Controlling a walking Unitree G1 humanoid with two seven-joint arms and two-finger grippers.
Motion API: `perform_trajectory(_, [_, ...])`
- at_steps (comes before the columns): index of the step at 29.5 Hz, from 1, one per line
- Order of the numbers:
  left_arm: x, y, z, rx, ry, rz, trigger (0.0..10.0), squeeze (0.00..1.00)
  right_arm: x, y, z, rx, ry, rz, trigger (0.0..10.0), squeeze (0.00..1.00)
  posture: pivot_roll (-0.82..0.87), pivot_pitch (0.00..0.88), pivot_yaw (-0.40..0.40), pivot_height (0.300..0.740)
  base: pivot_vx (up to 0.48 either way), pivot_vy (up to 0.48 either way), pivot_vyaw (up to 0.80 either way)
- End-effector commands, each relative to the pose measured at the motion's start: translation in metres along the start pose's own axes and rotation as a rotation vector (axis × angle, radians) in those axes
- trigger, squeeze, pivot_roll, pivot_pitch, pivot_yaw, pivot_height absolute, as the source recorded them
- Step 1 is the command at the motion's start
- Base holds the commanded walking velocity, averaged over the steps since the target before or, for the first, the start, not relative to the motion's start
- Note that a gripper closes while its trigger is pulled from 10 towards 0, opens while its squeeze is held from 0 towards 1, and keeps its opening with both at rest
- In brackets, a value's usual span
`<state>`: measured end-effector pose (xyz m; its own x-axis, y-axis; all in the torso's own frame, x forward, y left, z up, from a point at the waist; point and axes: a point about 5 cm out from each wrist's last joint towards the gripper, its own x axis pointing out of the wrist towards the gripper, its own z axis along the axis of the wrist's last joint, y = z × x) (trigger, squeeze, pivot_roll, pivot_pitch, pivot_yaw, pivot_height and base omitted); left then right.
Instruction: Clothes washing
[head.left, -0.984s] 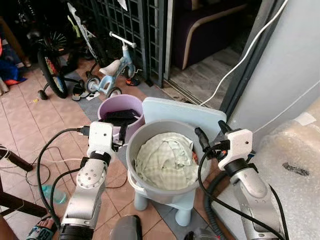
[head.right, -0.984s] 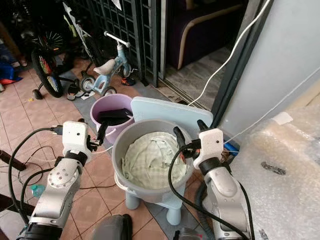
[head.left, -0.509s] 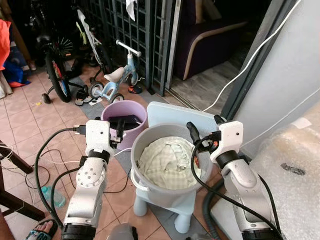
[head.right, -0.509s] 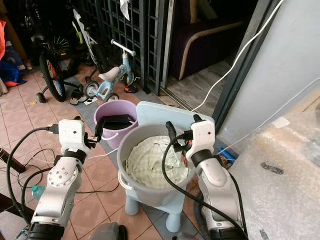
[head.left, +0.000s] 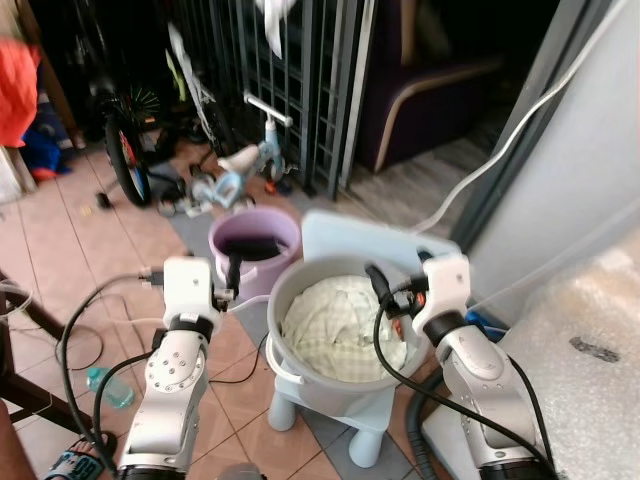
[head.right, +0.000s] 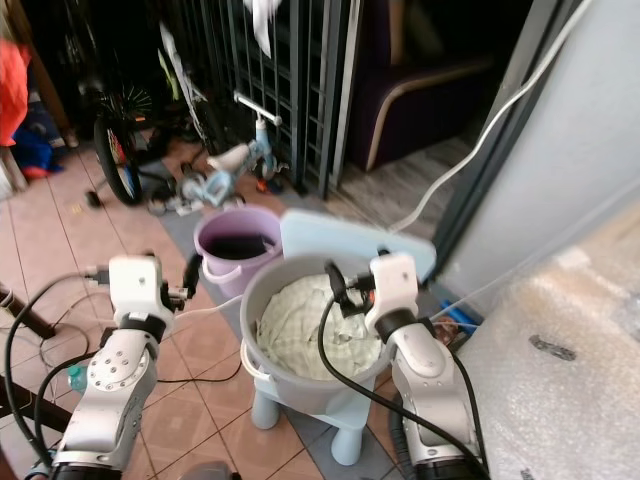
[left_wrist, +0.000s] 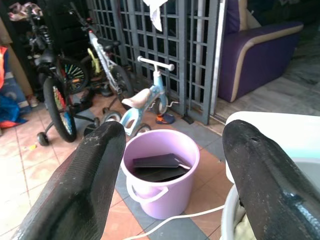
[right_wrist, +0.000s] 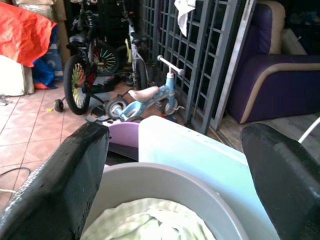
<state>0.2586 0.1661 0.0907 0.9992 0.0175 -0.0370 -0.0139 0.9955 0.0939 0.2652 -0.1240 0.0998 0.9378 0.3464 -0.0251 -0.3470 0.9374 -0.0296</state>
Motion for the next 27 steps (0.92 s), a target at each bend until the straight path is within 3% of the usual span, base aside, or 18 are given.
perform_trajectory(1, [0.001, -0.011, 0.004, -0.014, -0.007, -0.034, 10.0, 0.0, -0.003, -0.011, -0.001, -0.009, 0.017, -0.031, 10.0, 0.0, 0.01, 0.063, -0.015, 0.74, 0.322, 0.0, 0.0])
perform_trajectory(11, [-0.004, -0.009, 0.003, -0.015, 0.009, -0.019, 10.0, 0.0, 0.0, -0.008, -0.004, -0.002, 0.039, -0.02, 10.0, 0.0, 0.03, 0.081, -0.024, 0.74, 0.115, 0.048, 0.0])
perform_trajectory(16, [-0.012, -0.01, -0.002, -0.01, 0.052, -0.013, 10.0, 0.0, 0.004, -0.01, -0.012, -0.021, 0.111, -0.006, 10.0, 0.0, 0.06, 0.116, -0.038, 0.74, 0.0, 0.0, 0.0])
perform_trajectory(21, [-0.028, -0.006, -0.01, 0.007, 0.122, 0.001, 10.0, 0.0, 0.009, -0.008, -0.028, -0.038, 0.233, 0.02, 10.0, 0.0, 0.1, 0.17, -0.045, 0.74, 0.0, 0.0, 0.0])
perform_trajectory(23, [-0.044, 0.002, -0.016, 0.015, 0.168, 0.02, 10.0, 0.0, 0.016, -0.007, -0.037, -0.014, 0.281, 0.037, 10.0, 0.0, 0.14, 0.212, -0.055, 0.74, 0.0, 0.0, 0.0])
perform_trajectory(27, [-0.059, 0.011, -0.018, 0.035, 0.208, 0.046, 10.0, 0.0, 0.023, -0.008, -0.043, -0.01, 0.327, 0.06, 10.0, 0.0, 0.18, 0.248, -0.06, 0.74, 0.0, 0.0, 0.0])
